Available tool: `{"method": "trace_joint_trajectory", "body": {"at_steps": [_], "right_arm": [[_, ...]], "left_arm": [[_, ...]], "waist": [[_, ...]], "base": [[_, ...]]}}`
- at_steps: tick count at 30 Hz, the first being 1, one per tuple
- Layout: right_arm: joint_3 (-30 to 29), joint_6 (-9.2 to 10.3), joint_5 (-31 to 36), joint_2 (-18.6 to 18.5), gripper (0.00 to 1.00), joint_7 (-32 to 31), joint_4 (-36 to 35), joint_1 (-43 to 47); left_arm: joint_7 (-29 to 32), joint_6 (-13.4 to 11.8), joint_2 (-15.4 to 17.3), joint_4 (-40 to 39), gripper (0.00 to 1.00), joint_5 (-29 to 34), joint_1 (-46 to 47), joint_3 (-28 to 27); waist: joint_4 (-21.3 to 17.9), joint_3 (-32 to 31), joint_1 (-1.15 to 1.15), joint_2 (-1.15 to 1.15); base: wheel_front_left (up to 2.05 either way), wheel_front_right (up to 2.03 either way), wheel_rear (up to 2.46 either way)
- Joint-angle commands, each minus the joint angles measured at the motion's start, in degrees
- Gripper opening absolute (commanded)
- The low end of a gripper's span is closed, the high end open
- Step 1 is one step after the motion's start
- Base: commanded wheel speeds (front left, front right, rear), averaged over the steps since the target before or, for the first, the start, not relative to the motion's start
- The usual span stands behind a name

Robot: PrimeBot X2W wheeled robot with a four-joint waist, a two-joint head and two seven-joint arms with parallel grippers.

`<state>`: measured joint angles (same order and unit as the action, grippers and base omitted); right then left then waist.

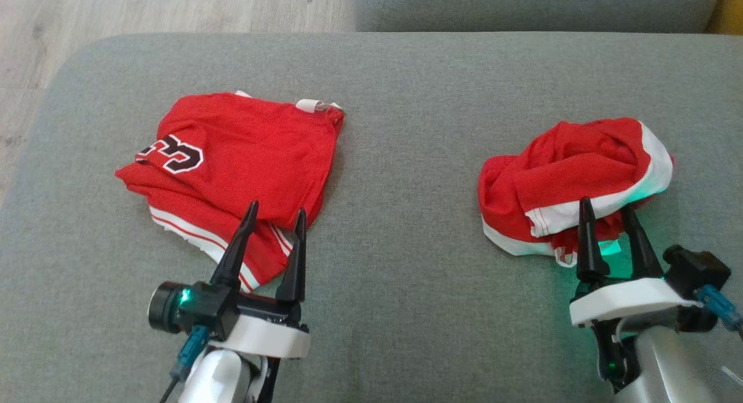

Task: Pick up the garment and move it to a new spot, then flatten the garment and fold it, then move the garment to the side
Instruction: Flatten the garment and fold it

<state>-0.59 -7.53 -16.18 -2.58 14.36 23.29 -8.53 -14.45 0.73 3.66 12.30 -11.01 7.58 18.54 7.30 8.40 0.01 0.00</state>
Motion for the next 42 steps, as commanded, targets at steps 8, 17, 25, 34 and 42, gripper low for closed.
{"method": "trace_joint_trajectory", "body": {"at_steps": [8, 17, 25, 34, 42], "right_arm": [[2.38, 0.04, -3.51, -0.3, 0.0, 0.63, -1.2, -4.67], [3.11, 0.04, -4.93, -0.3, 0.0, 0.63, -11.22, -2.5], [6.3, 0.04, 1.97, -0.3, 0.0, 0.62, -14.52, -8.1], [11.39, 0.04, 2.96, -0.3, 0.0, -3.21, -15.47, -23.24], [5.15, 0.04, 6.56, -0.38, 0.0, -10.23, -12.39, -21.12]], "left_arm": [[-0.54, 1.03, -0.44, -1.04, 1.0, 1.21, 2.96, -2.85], [-0.54, 1.28, -0.64, -0.21, 1.0, 1.0, 2.03, -3.11], [-0.54, 1.09, -0.76, 0.29, 1.0, -0.09, 0.93, -2.13], [-0.55, 0.13, -0.78, 0.44, 1.0, -1.53, -1.25, -1.35], [-0.55, 0.11, -0.78, -0.08, 1.0, -1.15, -1.27, -0.78]], "waist": [[-0.25, 0.5, -0.01, 0.0], [-1.35, -2.6, -0.01, 0.0], [-0.27, -6.95, -0.01, 0.0], [1.52, -9.92, -0.01, 0.0], [2.26, -8.67, -0.01, 0.0]], "base": [[0.0, 0.0, 0.0], [0.0, 0.0, 0.0], [0.0, 0.0, 0.0], [0.0, 0.0, 0.0], [0.0, 0.0, 0.0]]}}
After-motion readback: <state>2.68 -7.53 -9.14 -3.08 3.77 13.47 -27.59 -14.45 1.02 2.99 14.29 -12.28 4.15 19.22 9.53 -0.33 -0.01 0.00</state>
